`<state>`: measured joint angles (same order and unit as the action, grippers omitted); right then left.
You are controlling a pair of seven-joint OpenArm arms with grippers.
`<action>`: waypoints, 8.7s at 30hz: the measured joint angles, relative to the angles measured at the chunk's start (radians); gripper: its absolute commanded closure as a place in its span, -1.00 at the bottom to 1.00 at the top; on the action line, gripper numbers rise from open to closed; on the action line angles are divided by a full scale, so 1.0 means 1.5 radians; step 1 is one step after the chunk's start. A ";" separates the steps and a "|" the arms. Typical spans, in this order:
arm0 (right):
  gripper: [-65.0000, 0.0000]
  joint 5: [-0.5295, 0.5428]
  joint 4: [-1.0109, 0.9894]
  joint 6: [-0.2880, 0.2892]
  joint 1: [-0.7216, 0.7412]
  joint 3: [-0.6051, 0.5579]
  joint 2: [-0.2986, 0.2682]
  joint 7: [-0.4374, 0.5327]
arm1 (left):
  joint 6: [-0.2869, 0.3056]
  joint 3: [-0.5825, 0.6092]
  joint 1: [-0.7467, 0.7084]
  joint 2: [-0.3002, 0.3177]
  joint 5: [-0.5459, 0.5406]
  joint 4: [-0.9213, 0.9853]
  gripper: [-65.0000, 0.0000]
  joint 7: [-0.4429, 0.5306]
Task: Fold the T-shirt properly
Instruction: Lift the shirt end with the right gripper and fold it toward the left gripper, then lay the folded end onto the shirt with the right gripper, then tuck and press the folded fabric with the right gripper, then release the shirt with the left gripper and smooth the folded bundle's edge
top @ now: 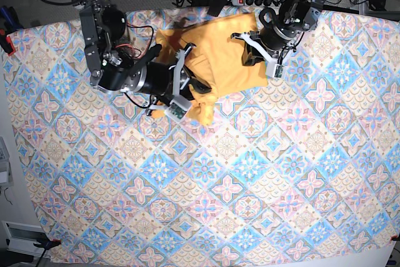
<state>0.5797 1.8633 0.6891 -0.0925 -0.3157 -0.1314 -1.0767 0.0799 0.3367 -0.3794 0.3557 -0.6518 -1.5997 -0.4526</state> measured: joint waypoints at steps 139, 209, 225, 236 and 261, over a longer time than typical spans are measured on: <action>0.41 -0.085 -0.260 -0.002 0.045 0.054 -0.014 0.146 | 0.007 -0.074 0.053 -0.043 -0.002 0.094 1.00 0.010; 0.97 0.043 -0.227 0.002 0.030 -0.104 -0.092 0.055 | 0.004 -0.080 0.052 -0.041 -0.003 0.093 1.00 0.010; 0.97 0.057 -0.344 0.004 0.067 -0.109 -0.063 -0.009 | 0.002 -0.200 0.009 -0.045 -0.005 0.062 1.00 -0.001; 0.97 0.054 -0.200 -0.003 0.050 -0.041 -0.064 -0.025 | 0.007 -0.199 -0.001 -0.064 -0.006 -0.021 1.00 -0.003; 0.96 0.223 -0.131 0.004 0.031 -0.025 -0.127 -0.037 | 0.004 -0.202 0.045 -0.082 -0.005 -0.068 1.00 -0.005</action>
<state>0.9138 1.6669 0.6952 -0.0456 -0.3527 -0.3225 -1.1328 0.0853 0.0338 -0.3122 0.2333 -0.6590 -1.7012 -0.4595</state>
